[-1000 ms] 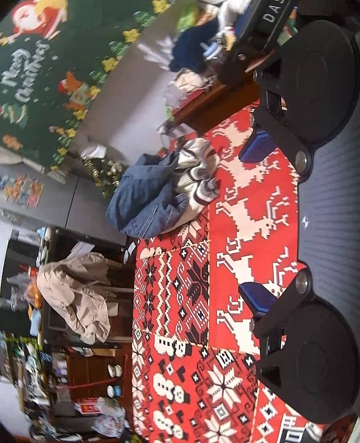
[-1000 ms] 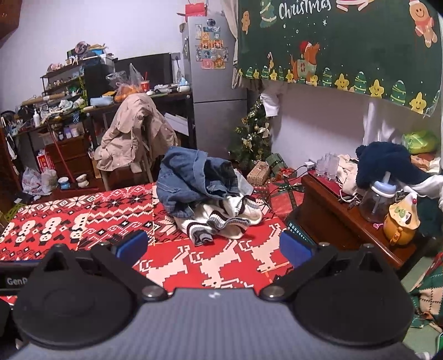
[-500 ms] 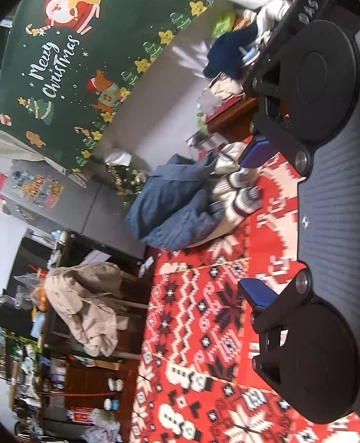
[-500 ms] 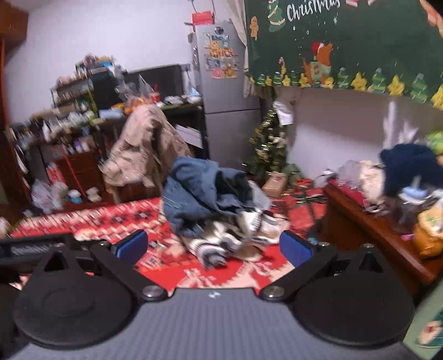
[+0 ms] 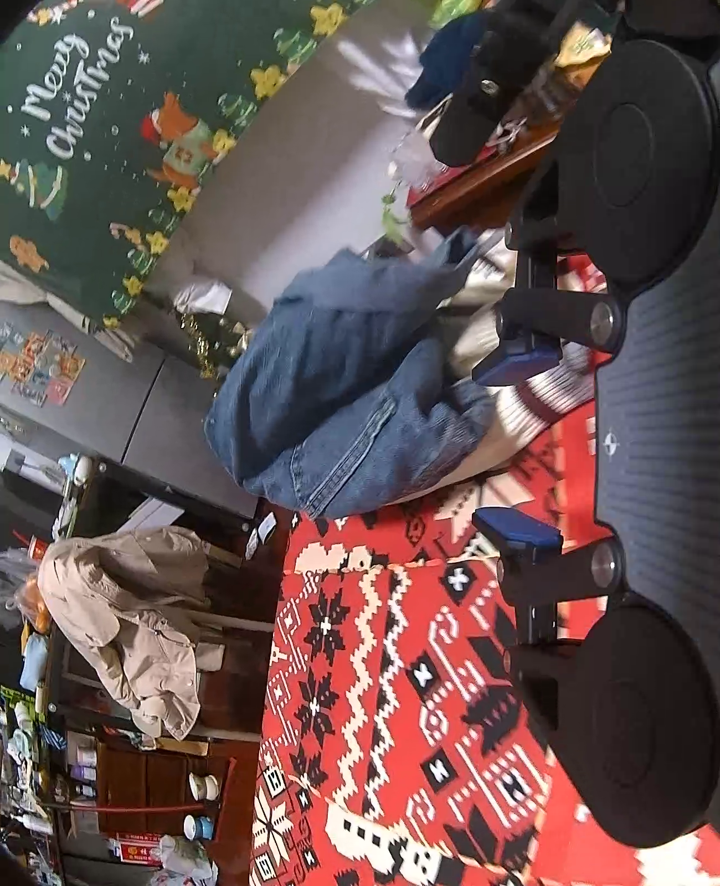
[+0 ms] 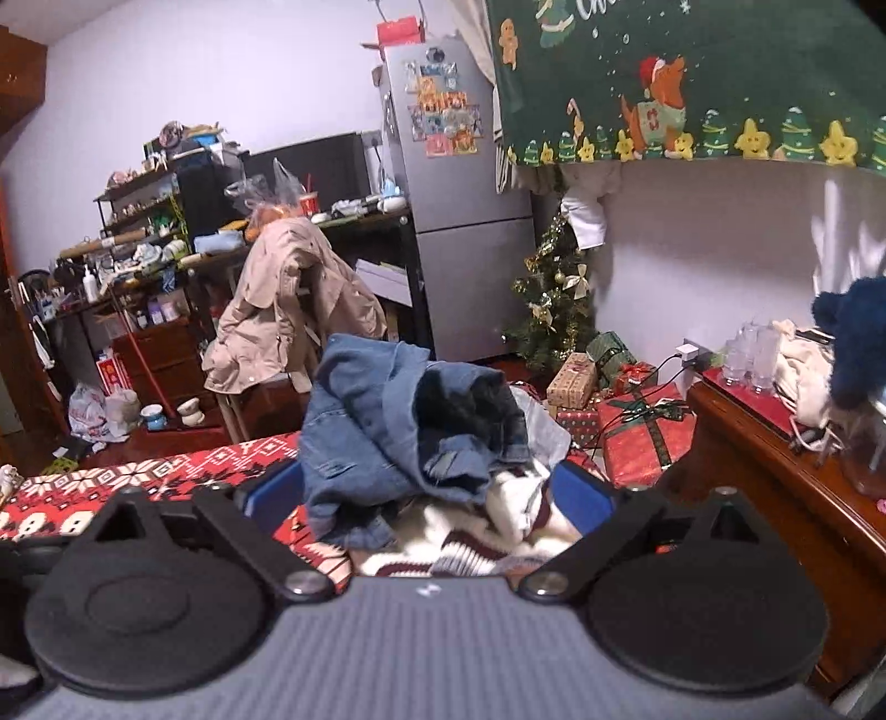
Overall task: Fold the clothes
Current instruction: 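Reach both grippers to the blue denim jacket and close on it, then lift the denim jacket with both grippers and pull it off the sweater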
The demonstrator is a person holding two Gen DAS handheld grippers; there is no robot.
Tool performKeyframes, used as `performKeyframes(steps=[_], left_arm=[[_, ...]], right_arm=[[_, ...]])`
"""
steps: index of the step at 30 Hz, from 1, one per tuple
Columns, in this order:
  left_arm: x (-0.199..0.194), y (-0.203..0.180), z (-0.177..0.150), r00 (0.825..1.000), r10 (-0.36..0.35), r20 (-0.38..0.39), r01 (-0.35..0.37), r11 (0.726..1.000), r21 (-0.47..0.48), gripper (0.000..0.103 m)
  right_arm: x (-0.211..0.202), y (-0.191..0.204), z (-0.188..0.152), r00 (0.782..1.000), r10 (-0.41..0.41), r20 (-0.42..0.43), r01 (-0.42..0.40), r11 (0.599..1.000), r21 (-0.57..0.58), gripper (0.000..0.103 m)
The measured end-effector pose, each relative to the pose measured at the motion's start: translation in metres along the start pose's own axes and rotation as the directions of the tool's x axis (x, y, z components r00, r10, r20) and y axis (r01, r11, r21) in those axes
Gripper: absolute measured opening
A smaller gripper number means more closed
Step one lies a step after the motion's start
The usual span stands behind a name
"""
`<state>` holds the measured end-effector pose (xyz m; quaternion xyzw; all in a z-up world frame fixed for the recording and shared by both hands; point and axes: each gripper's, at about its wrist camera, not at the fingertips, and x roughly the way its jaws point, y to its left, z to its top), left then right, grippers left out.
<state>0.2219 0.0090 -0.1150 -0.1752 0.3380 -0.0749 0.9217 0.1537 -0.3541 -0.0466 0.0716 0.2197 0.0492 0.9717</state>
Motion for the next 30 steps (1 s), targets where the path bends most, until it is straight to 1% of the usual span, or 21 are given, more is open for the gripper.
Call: performKeyframes(steps=[3, 5, 7, 8, 9, 10, 11, 12, 13, 14, 15, 16, 17, 19, 21, 23, 25, 30], left_arm=[[0.023, 0.000, 0.005, 1.000, 0.002, -0.012, -0.002, 1.000, 0.016, 0.048], [0.037, 0.001, 0.006, 1.000, -0.009, -0.026, 0.009, 1.000, 0.015, 0.053], [0.051, 0.005, 0.007, 0.999, -0.015, -0.041, 0.015, 1.000, -0.014, 0.055], [0.056, 0.008, 0.007, 0.999, -0.023, -0.044, 0.021, 0.999, -0.033, 0.055], [0.061, 0.010, 0.008, 0.999, -0.022, -0.043, 0.020, 0.999, -0.050, 0.054], [0.065, 0.012, 0.010, 0.999, -0.022, -0.041, 0.020, 0.998, -0.067, 0.054], [0.067, 0.013, 0.010, 0.999, -0.027, -0.037, 0.024, 0.997, -0.073, 0.054], [0.069, 0.013, 0.010, 0.999, -0.032, -0.032, 0.029, 0.996, -0.079, 0.048], [0.071, 0.014, 0.011, 0.999, -0.036, -0.028, 0.034, 0.996, -0.085, 0.042], [0.071, 0.012, 0.011, 0.999, -0.039, -0.023, 0.037, 0.996, -0.080, 0.024], [0.072, 0.010, 0.011, 0.999, -0.041, -0.017, 0.040, 0.996, -0.075, 0.022], [0.070, 0.008, 0.010, 0.999, -0.037, -0.004, 0.036, 0.997, -0.070, 0.019], [0.067, 0.007, 0.009, 0.999, -0.039, 0.013, 0.040, 0.997, -0.066, 0.016], [0.053, 0.006, 0.008, 0.997, -0.038, 0.069, 0.042, 0.997, -0.061, 0.015], [0.037, 0.011, 0.013, 0.994, -0.040, 0.104, 0.048, 0.996, -0.079, 0.015], [0.020, 0.020, 0.020, 0.991, -0.045, 0.130, 0.060, 0.992, -0.114, 0.015], [0.000, 0.035, 0.029, 0.987, -0.071, 0.147, 0.096, 0.980, -0.173, 0.014], [-0.060, 0.067, 0.037, 0.977, -0.105, 0.184, 0.152, 0.954, -0.260, 0.011]], right_arm=[[0.037, -0.004, 0.009, 0.999, 0.008, -0.033, -0.008, 1.000, -0.014, 0.084], [0.060, -0.003, 0.013, 0.999, 0.011, -0.037, -0.012, 0.999, -0.040, 0.080], [0.086, 0.000, 0.017, 0.999, 0.008, -0.052, -0.012, 0.997, -0.077, 0.072], [0.097, 0.001, 0.019, 0.998, 0.012, -0.060, -0.017, 0.997, -0.082, 0.069], [0.110, 0.003, 0.021, 0.997, 0.019, -0.070, -0.025, 0.996, -0.083, 0.064], [0.122, 0.005, 0.022, 0.996, 0.017, -0.085, -0.025, 0.996, -0.089, 0.055], [0.136, 0.008, 0.023, 0.995, 0.004, -0.097, -0.014, 0.994, -0.105, 0.050], [0.148, 0.011, 0.022, 0.994, -0.004, -0.105, -0.009, 0.993, -0.119, 0.039], [0.159, 0.014, 0.022, 0.994, -0.011, -0.112, -0.004, 0.991, -0.133, 0.030], [0.167, 0.016, 0.021, 0.993, -0.004, -0.121, -0.012, 0.991, -0.132, 0.025], [0.175, 0.018, 0.019, 0.992, 0.003, -0.130, -0.020, 0.991, -0.132, 0.009], [0.183, 0.021, 0.018, 0.990, 0.009, -0.138, -0.027, 0.991, -0.131, 0.006], [0.185, 0.024, 0.017, 0.991, 0.005, -0.135, -0.024, 0.990, -0.136, 0.005], [0.183, 0.030, 0.014, 0.993, 0.002, -0.121, -0.020, 0.990, -0.143, 0.004], [0.173, 0.038, 0.015, 0.994, 0.030, -0.101, -0.045, 0.988, -0.147, 0.004], [0.157, 0.048, 0.023, 0.993, 0.082, -0.089, -0.095, 0.984, -0.151, 0.004], [0.139, 0.059, 0.031, 0.989, 0.129, -0.071, -0.139, 0.978, -0.155, 0.004], [0.097, 0.088, 0.056, 0.974, 0.225, -0.034, -0.228, 0.967, -0.112, 0.004]])
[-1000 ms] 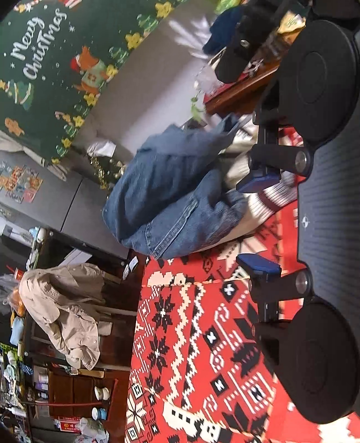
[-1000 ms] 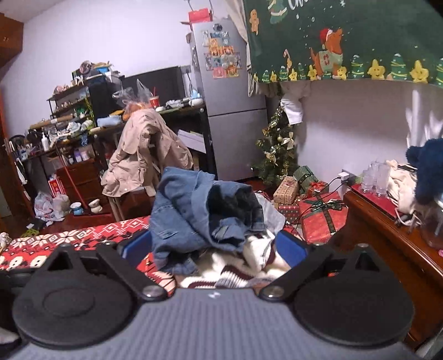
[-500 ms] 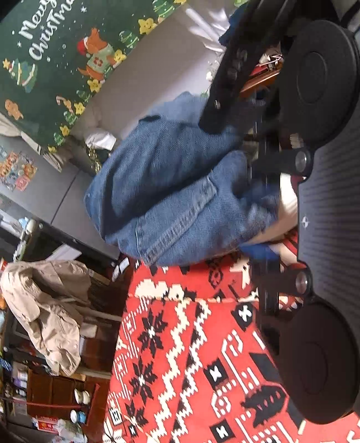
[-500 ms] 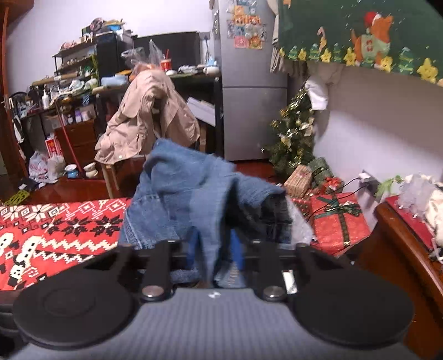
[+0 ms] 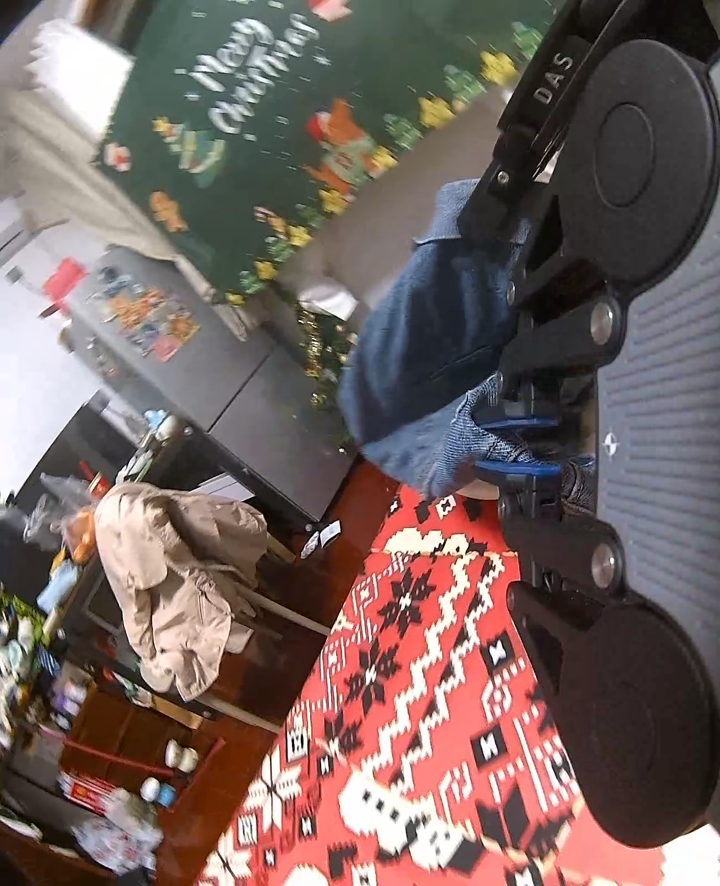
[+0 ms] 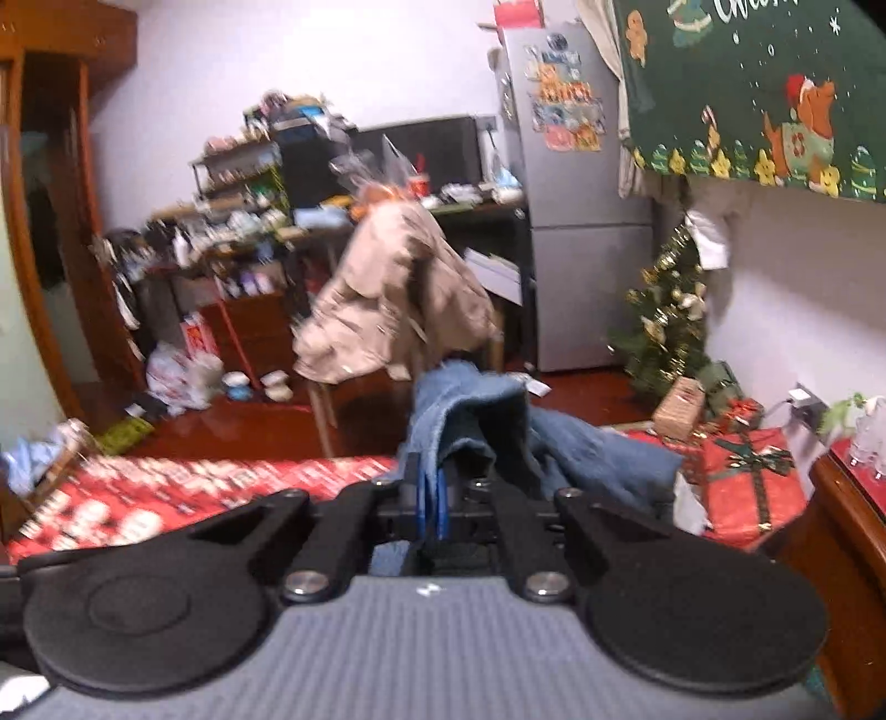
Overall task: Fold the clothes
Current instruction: 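Lift the denim jacket with both grippers and pull it off the sweater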
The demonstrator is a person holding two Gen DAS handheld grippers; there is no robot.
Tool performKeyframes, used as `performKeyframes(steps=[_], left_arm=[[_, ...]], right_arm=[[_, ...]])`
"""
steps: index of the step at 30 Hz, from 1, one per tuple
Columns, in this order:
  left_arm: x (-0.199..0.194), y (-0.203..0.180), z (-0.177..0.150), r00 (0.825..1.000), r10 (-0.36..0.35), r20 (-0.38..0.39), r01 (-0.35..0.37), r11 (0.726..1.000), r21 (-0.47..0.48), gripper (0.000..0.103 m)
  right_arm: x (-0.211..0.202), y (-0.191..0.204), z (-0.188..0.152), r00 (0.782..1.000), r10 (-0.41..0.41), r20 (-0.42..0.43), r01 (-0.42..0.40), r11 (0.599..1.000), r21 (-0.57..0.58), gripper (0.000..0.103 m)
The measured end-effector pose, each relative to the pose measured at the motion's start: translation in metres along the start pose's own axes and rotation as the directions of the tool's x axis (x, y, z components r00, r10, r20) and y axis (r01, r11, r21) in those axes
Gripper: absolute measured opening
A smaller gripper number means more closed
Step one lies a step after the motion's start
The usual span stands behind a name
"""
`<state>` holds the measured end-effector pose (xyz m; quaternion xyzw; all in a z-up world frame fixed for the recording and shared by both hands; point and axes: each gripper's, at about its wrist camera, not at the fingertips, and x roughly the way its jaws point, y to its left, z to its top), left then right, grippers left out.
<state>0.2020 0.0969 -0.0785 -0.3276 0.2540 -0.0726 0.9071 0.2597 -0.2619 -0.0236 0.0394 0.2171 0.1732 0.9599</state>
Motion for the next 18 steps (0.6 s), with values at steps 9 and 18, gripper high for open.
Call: performKeyframes(steps=[9, 18], left_arm=[[-0.107, 0.011, 0.006, 0.997, -0.044, 0.066, 0.044, 0.999, -0.001, 0.009], [-0.163, 0.078, -0.056, 0.998, 0.059, -0.011, -0.060, 0.995, -0.076, 0.009]], right_arm=[[-0.092, 0.092, 0.017, 0.988, 0.151, 0.031, -0.152, 0.988, 0.011, 0.004], [-0.138, 0.164, -0.083, 0.958, 0.262, -0.115, -0.254, 0.964, 0.079, 0.005]])
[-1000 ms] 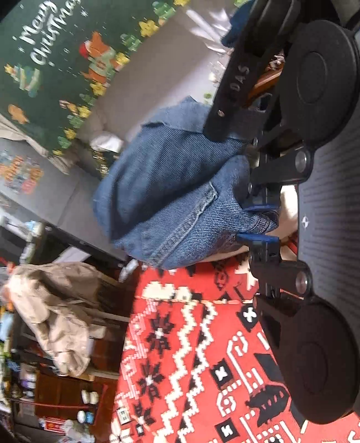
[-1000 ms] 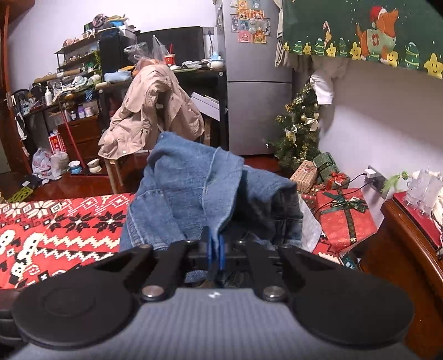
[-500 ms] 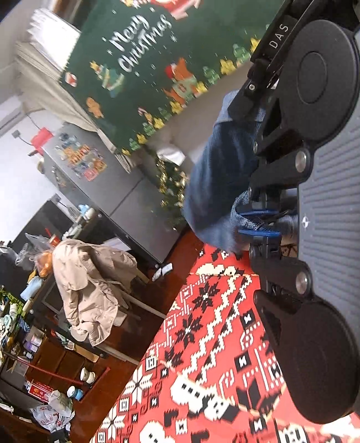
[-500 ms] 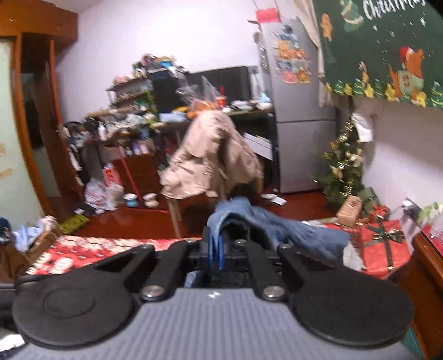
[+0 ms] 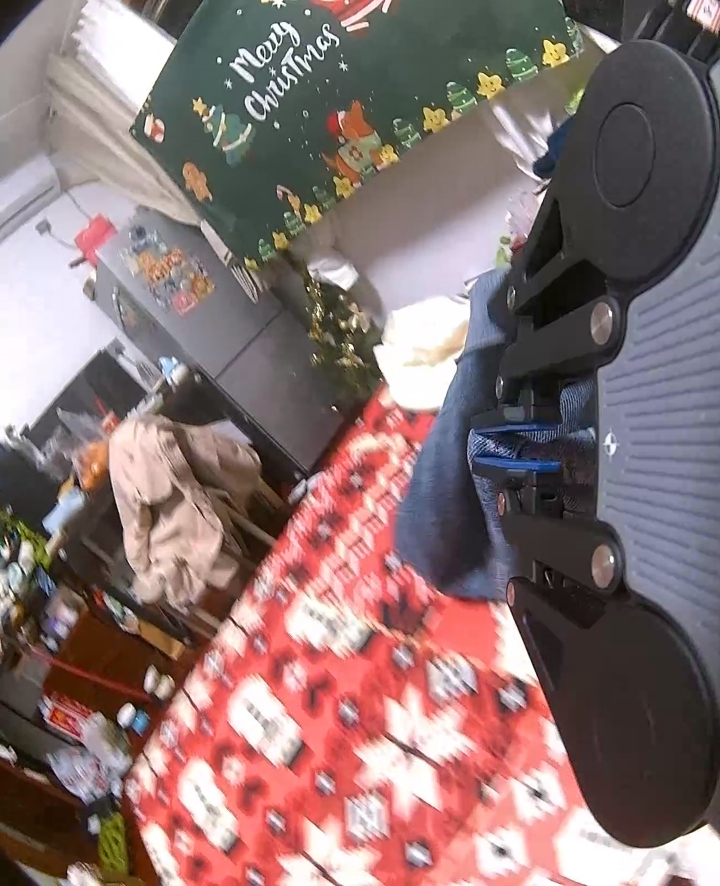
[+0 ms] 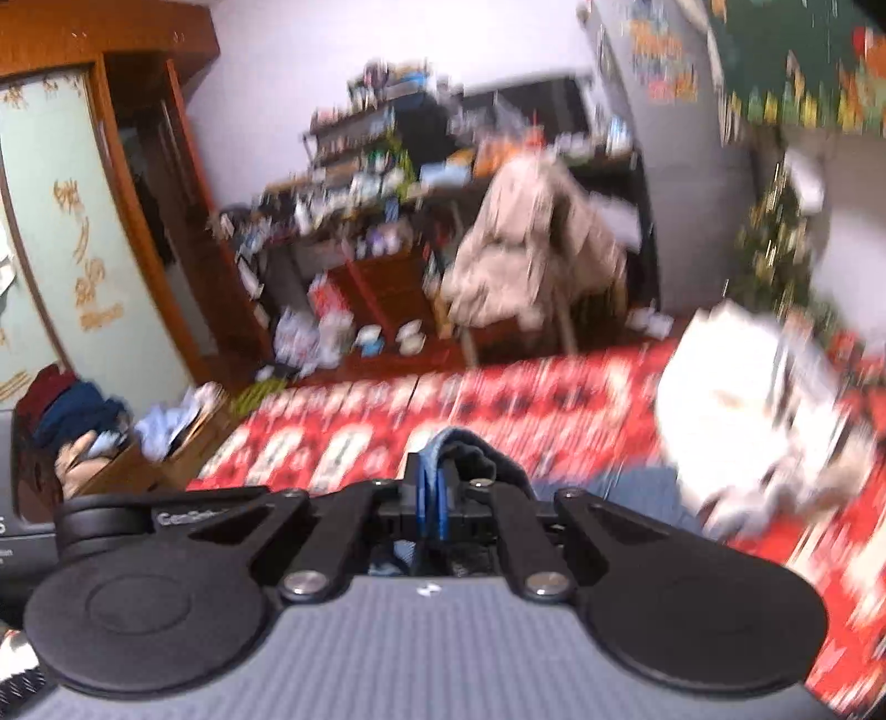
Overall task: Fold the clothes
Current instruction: 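Lift the denim jacket with both grippers and pull it off the sweater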
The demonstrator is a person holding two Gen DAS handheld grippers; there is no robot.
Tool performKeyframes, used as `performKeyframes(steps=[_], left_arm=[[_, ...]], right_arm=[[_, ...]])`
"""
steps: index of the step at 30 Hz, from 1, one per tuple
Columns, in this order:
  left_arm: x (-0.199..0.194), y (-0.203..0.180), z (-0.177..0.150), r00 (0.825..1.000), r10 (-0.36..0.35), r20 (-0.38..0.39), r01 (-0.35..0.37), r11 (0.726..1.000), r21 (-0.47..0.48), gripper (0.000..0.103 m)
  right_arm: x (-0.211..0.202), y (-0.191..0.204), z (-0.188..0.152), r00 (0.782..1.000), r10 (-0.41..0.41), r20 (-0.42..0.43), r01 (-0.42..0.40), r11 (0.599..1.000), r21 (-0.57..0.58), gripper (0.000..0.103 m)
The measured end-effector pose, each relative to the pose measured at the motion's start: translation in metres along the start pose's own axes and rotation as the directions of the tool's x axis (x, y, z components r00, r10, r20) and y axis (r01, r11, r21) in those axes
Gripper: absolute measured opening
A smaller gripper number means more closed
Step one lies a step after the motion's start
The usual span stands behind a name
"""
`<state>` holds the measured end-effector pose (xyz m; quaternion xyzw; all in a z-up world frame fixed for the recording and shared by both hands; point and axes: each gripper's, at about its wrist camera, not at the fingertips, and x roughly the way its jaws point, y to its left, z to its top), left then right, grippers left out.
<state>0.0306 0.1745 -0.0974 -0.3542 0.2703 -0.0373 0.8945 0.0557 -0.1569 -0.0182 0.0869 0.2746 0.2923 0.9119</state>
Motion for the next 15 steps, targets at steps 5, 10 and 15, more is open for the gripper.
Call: performKeyframes(steps=[5, 10, 15], left_arm=[[-0.021, 0.026, -0.030, 1.000, 0.000, -0.015, 0.000, 1.000, -0.011, 0.013], [-0.030, 0.033, -0.040, 0.999, -0.008, -0.036, 0.008, 1.000, -0.006, 0.017], [-0.037, 0.018, -0.037, 0.999, -0.035, -0.023, 0.036, 0.998, 0.047, 0.034]], right_arm=[[0.009, 0.007, -0.056, 0.998, 0.029, -0.048, -0.027, 0.999, 0.045, 0.013], [-0.004, 0.006, -0.068, 1.000, -0.003, -0.021, 0.004, 0.999, 0.043, 0.028], [-0.030, -0.004, -0.059, 0.999, -0.035, 0.022, 0.034, 0.998, 0.049, 0.038]])
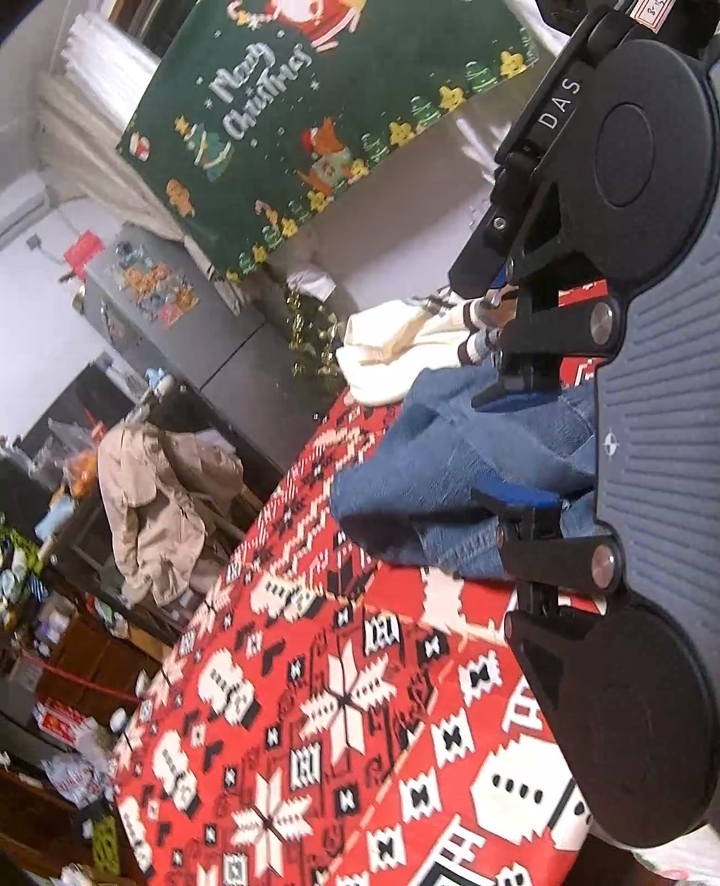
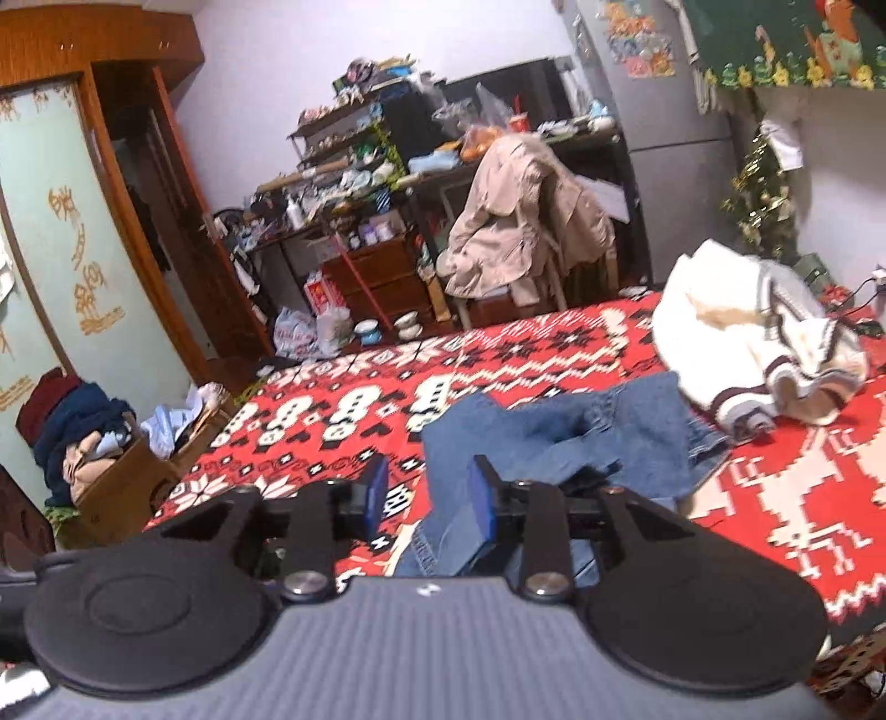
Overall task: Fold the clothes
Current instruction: 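Lift the denim jacket with both grippers and pull it off the sweater, then lay the denim jacket flat on the bedspread and open the right gripper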
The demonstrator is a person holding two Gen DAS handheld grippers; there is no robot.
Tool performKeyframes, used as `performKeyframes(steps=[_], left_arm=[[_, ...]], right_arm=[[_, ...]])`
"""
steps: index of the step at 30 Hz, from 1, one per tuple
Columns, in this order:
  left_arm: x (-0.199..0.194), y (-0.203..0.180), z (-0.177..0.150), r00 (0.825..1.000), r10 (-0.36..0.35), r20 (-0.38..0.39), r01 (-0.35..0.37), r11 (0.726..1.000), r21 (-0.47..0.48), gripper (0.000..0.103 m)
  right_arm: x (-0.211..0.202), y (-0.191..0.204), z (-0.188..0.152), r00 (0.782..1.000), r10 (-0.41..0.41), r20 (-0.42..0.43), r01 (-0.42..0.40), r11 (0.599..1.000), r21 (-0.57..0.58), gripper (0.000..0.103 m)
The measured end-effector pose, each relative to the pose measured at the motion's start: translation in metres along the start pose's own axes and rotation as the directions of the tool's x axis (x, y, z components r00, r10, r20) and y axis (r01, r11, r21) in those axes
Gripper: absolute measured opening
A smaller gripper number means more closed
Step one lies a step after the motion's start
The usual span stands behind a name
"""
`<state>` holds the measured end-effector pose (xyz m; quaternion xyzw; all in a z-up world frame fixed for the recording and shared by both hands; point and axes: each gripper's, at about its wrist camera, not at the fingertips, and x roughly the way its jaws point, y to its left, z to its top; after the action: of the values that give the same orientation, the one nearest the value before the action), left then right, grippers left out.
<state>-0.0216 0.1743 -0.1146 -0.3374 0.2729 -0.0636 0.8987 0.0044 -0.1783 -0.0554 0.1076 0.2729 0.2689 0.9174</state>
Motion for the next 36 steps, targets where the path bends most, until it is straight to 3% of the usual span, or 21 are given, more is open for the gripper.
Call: performKeyframes(steps=[2, 6, 9, 13, 17, 18, 21, 23, 27, 31, 36], left_arm=[[0.002, -0.009, -0.002, 1.000, 0.006, -0.005, -0.006, 0.999, 0.044, 0.046], [0.019, -0.026, -0.012, 0.998, 0.057, -0.038, -0.052, 0.990, 0.131, 0.058], [0.038, -0.035, -0.020, 0.992, 0.119, -0.042, -0.107, 0.971, 0.214, 0.059], [0.070, -0.044, -0.029, 0.978, 0.204, -0.054, -0.174, 0.926, 0.335, 0.059], [0.100, -0.043, -0.031, 0.951, 0.301, -0.068, -0.258, 0.897, 0.360, 0.052], [0.102, -0.040, -0.029, 0.949, 0.308, -0.067, -0.268, 0.900, 0.344, 0.032], [0.097, -0.037, -0.019, 0.960, 0.279, -0.037, -0.258, 0.926, 0.277, 0.009], [0.085, -0.036, -0.011, 0.966, 0.257, 0.014, -0.252, 0.936, 0.246, 0.008], [0.055, -0.020, 0.024, 0.974, 0.213, 0.076, -0.220, 0.971, 0.094, 0.008], [0.020, 0.003, 0.058, 0.964, 0.215, 0.153, -0.210, 0.976, -0.047, 0.007], [-0.007, 0.040, 0.079, 0.943, 0.271, 0.192, -0.250, 0.960, -0.125, 0.007]], right_arm=[[-0.010, -0.008, 0.005, 1.000, -0.016, 0.012, 0.016, 1.000, 0.009, 0.039], [-0.028, -0.025, 0.004, 0.999, -0.044, 0.015, 0.043, 0.998, 0.044, 0.041], [-0.033, -0.040, -0.002, 0.998, -0.056, 0.006, 0.056, 0.996, 0.068, 0.041], [-0.034, -0.057, -0.009, 0.998, -0.067, -0.006, 0.067, 0.993, 0.095, 0.041], [-0.028, -0.071, -0.013, 0.996, -0.085, -0.017, 0.087, 0.990, 0.109, 0.042], [-0.028, -0.075, -0.014, 0.996, -0.090, -0.016, 0.091, 0.989, 0.114, 0.042], [-0.026, -0.081, -0.013, 0.994, -0.103, -0.019, 0.105, 0.987, 0.124, 0.042], [-0.024, -0.084, -0.014, 0.993, -0.112, -0.027, 0.114, 0.985, 0.131, 0.043], [-0.017, -0.088, -0.016, 0.993, -0.113, -0.035, 0.117, 0.984, 0.134, 0.043], [-0.011, -0.086, -0.015, 0.993, -0.110, -0.039, 0.114, 0.985, 0.133, 0.043], [-0.006, -0.077, -0.014, 0.993, -0.106, -0.045, 0.110, 0.988, 0.105, 0.043]])
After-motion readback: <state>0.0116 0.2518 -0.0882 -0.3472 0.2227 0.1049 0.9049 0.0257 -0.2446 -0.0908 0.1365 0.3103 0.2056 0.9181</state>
